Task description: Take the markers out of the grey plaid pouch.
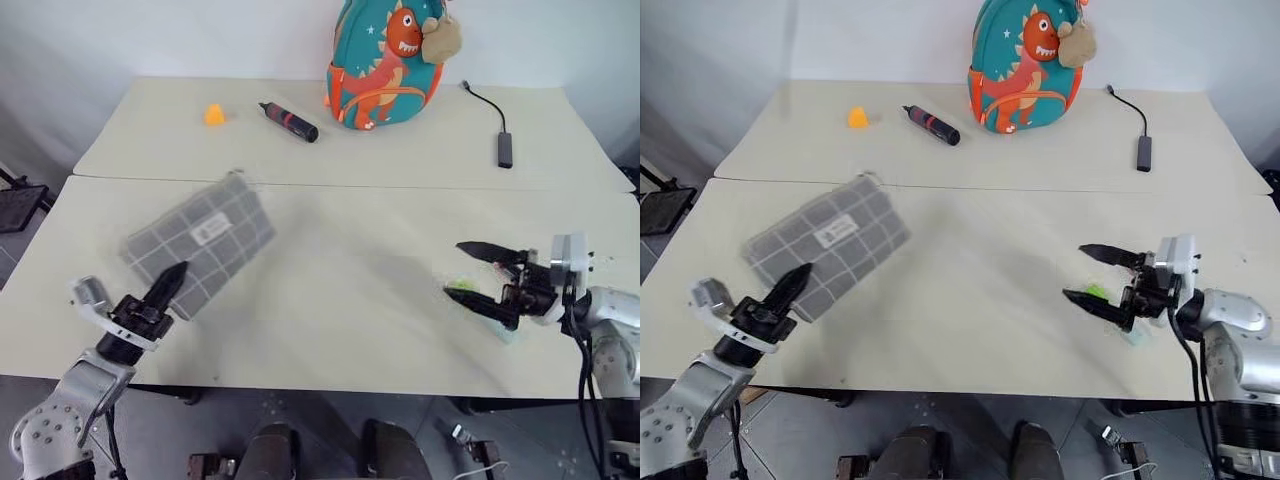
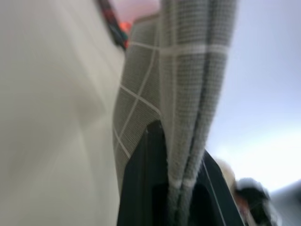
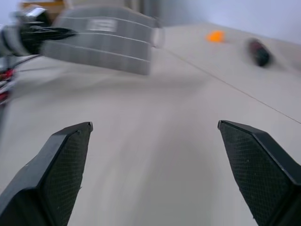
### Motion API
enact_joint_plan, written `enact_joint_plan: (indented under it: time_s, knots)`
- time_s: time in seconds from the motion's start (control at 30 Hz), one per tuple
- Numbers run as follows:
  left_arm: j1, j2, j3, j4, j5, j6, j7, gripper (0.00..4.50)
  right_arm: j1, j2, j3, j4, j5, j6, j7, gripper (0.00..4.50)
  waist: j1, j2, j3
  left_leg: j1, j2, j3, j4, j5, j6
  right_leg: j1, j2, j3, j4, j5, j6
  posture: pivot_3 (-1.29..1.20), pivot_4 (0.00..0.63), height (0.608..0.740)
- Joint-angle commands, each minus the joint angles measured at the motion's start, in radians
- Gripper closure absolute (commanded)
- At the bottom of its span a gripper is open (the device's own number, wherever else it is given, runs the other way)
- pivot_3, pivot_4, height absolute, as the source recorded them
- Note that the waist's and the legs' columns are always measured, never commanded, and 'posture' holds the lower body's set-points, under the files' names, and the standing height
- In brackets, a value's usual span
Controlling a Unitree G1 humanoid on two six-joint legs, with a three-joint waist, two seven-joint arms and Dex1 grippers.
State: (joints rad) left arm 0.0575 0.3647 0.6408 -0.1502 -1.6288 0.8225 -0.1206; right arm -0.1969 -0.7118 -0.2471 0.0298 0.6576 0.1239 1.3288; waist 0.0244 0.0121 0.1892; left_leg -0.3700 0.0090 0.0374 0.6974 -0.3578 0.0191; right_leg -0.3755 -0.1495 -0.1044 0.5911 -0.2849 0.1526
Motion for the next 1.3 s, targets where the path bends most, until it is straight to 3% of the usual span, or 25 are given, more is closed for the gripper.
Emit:
enact_joint_plan:
  time_s: [0.03,0.2,0.3,0.47,0.57,0.67,0.83,0.97,1.07,1.3]
  knots:
    - [0.041,-0.025,0.053,-0.021,-0.105,-0.074,0.207,3.96,0.026,0.034,0.013,-0.029,0.007,-0.05,0.053,0.0,-0.001,-0.001,0.0,0.0,0.0,0.0,0.0,0.0,0.0,0.0,0.0,0.0,0.0,0.0,0.0,0.0,0.15,0.74]
    - [0.063,-0.012,0.043,-0.032,-0.148,-0.111,0.358,2.52,0.036,0.068,0.037,-0.001,-0.035,-0.098,0.056,0.0,-0.001,0.0,0.0,0.0,0.0,0.001,0.0,0.0,0.0,0.0,0.0,0.0,0.0,0.0,0.0,0.0,0.15,0.74]
    - [0.063,0.041,0.041,-0.042,-0.067,-0.136,0.443,1.58,0.028,0.077,0.034,0.019,-0.046,-0.119,0.053,0.0,-0.003,0.0,0.0,0.001,-0.001,0.002,0.0,0.0,-0.001,0.0,0.001,0.0,0.0,0.0,-0.001,0.0,0.15,0.74]
    - [0.138,0.334,0.06,-0.031,0.151,-0.044,0.36,0.06,0.023,0.059,0.016,0.059,-0.048,-0.139,0.078,0.0,-0.007,-0.001,0.0,0.001,-0.004,0.002,0.0,-0.001,-0.002,-0.001,0.003,0.0,0.001,-0.001,-0.003,0.0,0.15,0.74]
    - [0.275,0.482,0.06,-0.05,0.344,-0.032,0.16,0.02,0.021,0.029,0.014,0.066,-0.055,-0.152,0.111,0.0,-0.025,0.001,0.0,0.002,-0.006,0.004,-0.004,-0.001,-0.002,-0.002,0.002,0.001,0.0,-0.002,-0.003,0.0,0.15,0.74]
    - [0.353,0.552,0.085,-0.039,0.479,-0.104,-0.119,0.02,-0.02,-0.005,-0.009,0.087,-0.049,-0.135,0.098,0.0,-0.028,0.001,0.0,0.002,-0.006,0.005,-0.008,-0.001,-0.002,-0.004,0.002,0.001,-0.001,-0.002,-0.004,0.0,0.15,0.74]
    - [0.51,0.602,0.064,-0.032,0.832,-0.583,-0.829,0.02,-0.04,-0.081,-0.023,0.105,-0.055,-0.124,0.145,0.0,-0.026,0.0,0.0,0.0,-0.004,0.02,-0.013,-0.001,-0.004,-0.011,0.003,0.001,-0.001,-0.004,-0.007,0.0,0.15,0.74]
    - [0.359,0.587,0.016,0.036,0.962,-0.724,-0.85,0.02,-0.024,-0.098,-0.012,0.085,-0.049,-0.102,0.16,0.0,-0.018,0.0,0.0,-0.002,-0.001,0.024,-0.015,-0.001,-0.005,-0.016,0.003,0.001,0.0,-0.004,-0.008,0.0,0.15,0.74]
    - [0.269,0.582,-0.096,0.005,1.071,-0.792,-0.872,0.02,0.01,-0.072,0.006,0.023,-0.055,-0.136,0.168,0.0,-0.021,0.0,0.0,-0.001,0.001,0.027,-0.015,-0.001,-0.005,-0.016,0.004,0.001,0.001,-0.004,-0.008,0.0,0.15,0.74]
    - [0.187,0.484,-0.171,0.012,1.173,-0.871,-0.836,0.02,0.065,-0.03,0.022,0.021,-0.102,-0.215,0.144,0.0,-0.028,-0.001,0.0,-0.001,0.002,0.029,-0.015,-0.001,-0.004,-0.017,0.004,0.001,0.002,-0.004,-0.006,0.0,0.15,0.74]
